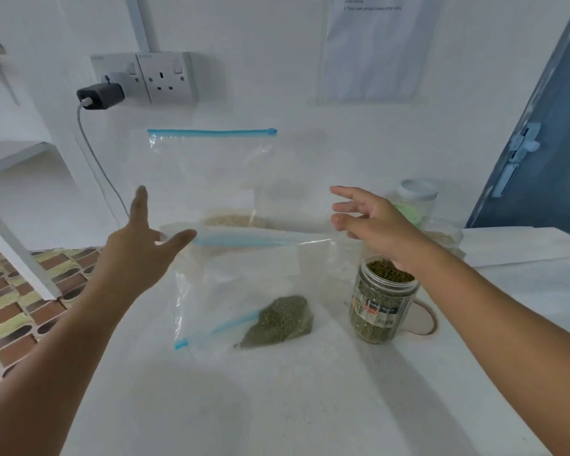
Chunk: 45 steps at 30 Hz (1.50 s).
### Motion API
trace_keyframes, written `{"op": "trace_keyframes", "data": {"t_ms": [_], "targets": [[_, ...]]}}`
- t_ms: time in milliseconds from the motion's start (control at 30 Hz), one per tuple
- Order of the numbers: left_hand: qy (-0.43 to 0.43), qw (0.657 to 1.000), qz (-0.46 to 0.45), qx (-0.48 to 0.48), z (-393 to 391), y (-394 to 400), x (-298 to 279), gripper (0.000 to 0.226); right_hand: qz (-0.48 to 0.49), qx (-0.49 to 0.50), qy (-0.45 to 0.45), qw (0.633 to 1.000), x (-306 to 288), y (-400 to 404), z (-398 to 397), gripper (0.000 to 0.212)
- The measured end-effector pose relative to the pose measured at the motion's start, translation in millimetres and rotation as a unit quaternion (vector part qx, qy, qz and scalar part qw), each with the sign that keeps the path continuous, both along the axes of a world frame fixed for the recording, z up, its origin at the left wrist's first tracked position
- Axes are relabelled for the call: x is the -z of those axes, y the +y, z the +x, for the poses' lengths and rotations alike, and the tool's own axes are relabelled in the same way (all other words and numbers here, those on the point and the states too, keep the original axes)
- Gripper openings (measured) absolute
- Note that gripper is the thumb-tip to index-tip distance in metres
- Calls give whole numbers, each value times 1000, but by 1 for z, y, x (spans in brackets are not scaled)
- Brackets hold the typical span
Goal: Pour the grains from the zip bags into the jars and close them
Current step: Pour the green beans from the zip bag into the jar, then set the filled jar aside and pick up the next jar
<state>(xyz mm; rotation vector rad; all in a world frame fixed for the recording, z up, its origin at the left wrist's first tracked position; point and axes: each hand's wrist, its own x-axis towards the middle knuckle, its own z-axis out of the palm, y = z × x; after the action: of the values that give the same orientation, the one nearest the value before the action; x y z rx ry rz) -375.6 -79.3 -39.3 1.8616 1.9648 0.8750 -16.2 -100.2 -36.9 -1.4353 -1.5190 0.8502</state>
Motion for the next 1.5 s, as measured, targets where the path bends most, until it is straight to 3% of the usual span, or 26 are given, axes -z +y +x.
{"op": "trace_keyframes", "data": {"t_ms": [67,133,233,333,433,500,567,667,733,800,900,1033,1233,1300,1367,1500], "targets": [[49,995,61,-58,8,-10,2,105,19,33,1,999,3,-6,15,42],[30,988,127,-80,26,-27,-2,100,35,58,7,998,9,-14,33,36],[-16,977,212,14,73,-52,1,81,29,89,11,996,24,-31,63,30],[-81,970,143,180,141,-76,18,74,8,123,19,992,52,-48,99,25],[-106,962,25,251,208,-87,44,102,-32,133,11,991,85,-62,131,24],[-129,959,-31,250,240,-85,61,123,-86,124,-21,988,106,-71,147,41],[-159,958,-54,231,259,-81,71,133,-153,86,-62,983,125,-78,157,76],[-186,960,-46,206,273,-78,83,118,-237,26,-176,955,144,-83,164,116],[-209,957,-41,197,276,-78,89,109,-246,20,-265,932,151,-84,161,117],[-223,954,-39,196,277,-78,93,106,-222,40,-301,927,156,-83,159,102],[-227,953,-29,198,279,-78,94,102,-196,56,-269,941,160,-82,162,102],[-221,954,-20,202,277,-73,96,95,-142,8,-182,973,142,-81,166,105],[-230,946,-19,227,273,-66,100,99,-32,-59,54,996,73,-73,142,83],[-229,944,-19,236,271,-62,100,92,-2,-82,8,997,54,-66,129,81],[-232,942,-26,242,270,-61,99,89,9,-101,-102,990,40,-57,120,86],[-230,940,-34,249,267,-58,96,84,-21,-142,-237,961,22,-45,108,92]]}}
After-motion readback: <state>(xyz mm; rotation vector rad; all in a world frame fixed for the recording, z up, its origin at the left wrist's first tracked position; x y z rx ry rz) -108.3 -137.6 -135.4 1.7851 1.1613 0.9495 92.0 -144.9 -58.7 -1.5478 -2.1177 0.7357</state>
